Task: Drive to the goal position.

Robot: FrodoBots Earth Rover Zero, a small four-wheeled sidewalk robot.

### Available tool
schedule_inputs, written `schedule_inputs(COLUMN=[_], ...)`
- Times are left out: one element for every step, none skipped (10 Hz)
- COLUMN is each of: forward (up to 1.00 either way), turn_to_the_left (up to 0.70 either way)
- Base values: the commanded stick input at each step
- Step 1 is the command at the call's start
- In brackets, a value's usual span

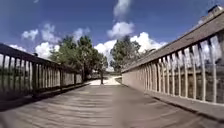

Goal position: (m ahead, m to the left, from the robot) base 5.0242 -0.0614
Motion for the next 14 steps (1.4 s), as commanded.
schedule_inputs(forward=[0.70, 0.70, 0.70, 0.70, 0.70, 0.70, 0.70, 0.70, 0.70, 0.70, 0.70, 0.70, 0.70, 0.70], turn_to_the_left=[0.00, 0.00, 0.00, 0.00, 0.00, 0.00, 0.00, 0.00, 0.00, 0.00, 0.00, 0.00, 0.00, 0.00])
